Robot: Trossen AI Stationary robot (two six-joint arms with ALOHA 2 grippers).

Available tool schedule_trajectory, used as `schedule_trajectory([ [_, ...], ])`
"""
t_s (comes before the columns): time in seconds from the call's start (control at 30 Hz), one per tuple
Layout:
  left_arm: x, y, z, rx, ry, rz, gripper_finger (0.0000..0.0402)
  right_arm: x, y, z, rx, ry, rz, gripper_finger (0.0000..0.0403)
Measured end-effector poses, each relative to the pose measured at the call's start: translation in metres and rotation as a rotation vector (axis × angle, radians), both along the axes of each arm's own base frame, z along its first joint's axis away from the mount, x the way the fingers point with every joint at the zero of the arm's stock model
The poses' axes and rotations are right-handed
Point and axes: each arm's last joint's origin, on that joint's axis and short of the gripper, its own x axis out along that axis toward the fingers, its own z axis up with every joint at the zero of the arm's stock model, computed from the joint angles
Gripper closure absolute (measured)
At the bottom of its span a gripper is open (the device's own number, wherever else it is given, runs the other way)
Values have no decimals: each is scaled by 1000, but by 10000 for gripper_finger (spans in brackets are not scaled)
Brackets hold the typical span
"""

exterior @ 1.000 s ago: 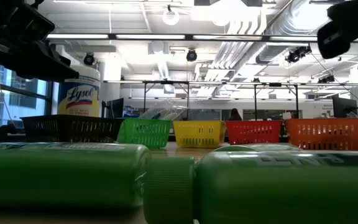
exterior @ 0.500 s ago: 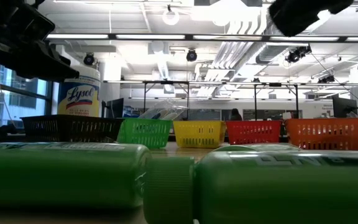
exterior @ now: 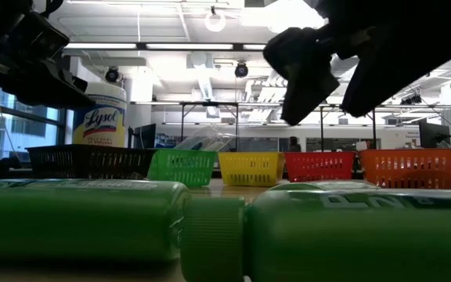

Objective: Pick & Place Travel size toiletries
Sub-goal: Put the green shampoo into the yellow bin

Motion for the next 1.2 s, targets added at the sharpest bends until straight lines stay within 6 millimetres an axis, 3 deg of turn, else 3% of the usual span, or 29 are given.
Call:
schedule_trajectory([
  [0.57, 0, 0, 0, -5, 4, 2, 401, 13, 7, -42, 30, 87, 77, 153],
  [0.77, 0, 0, 0, -4, 4, 1, 401, 18, 4, -44, 7, 54, 124, 157],
  [0.87, 0, 0, 0, -4, 4, 1, 401, 18, 3, -44, -19, 41, 162, 180],
  [1.07, 0, 0, 0, -2, 4, 0, 401, 20, -1, -45, 13, 57, 177, 275],
  [1.2, 0, 0, 0, -2, 3, 0, 401, 24, -6, -45, 30, 55, 145, 309],
])
